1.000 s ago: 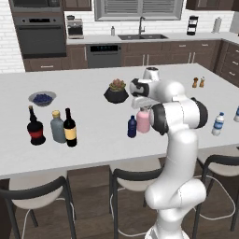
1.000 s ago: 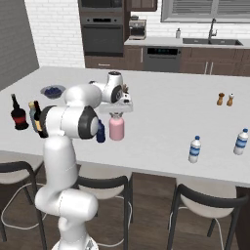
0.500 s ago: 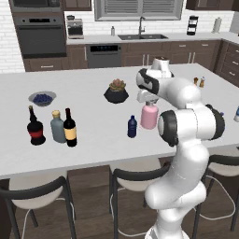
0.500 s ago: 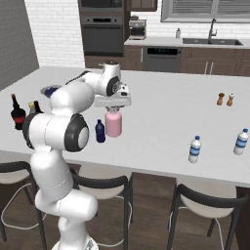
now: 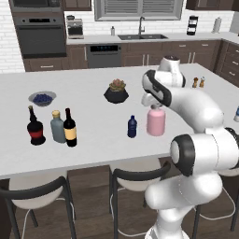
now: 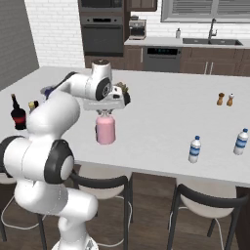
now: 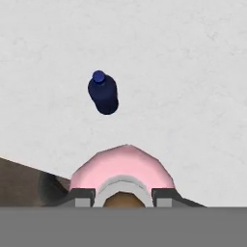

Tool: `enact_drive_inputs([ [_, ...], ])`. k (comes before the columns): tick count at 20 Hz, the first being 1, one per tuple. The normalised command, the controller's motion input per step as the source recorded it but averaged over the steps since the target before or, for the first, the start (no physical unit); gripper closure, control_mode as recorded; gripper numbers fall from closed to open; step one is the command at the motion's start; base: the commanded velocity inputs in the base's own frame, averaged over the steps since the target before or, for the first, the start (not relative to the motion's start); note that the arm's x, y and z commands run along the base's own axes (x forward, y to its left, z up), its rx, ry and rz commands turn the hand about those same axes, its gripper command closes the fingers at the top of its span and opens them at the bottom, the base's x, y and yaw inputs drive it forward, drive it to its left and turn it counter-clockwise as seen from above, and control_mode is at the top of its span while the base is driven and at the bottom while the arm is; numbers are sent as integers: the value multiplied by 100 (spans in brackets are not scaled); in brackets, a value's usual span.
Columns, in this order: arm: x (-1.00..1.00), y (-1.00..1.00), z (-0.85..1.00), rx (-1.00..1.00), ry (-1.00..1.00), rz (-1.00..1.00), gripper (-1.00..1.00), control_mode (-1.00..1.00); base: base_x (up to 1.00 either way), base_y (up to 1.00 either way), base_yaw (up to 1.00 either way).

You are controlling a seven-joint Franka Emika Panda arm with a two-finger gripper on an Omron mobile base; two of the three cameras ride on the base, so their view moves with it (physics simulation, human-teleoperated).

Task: Move the plastic bottles in the middle to the plastics group, and the glass bottles in the middle to the glass group.

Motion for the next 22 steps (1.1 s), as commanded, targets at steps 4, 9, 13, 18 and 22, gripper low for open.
enact_drive_inputs([
  [4, -10, 69, 20, 0, -2, 6, 100, -100, 0, 0, 0],
  [9, 7, 79, 12, 0, -1, 7, 100, -100, 0, 0, 0],
  [13, 30, 72, 4, 0, 0, 8, 100, -100, 0, 0, 0],
  [18, 27, 72, 0, 0, 0, 9, 100, -100, 0, 0, 0],
  [22, 48, 52, 0, 0, 0, 13, 100, -100, 0, 0, 0],
])
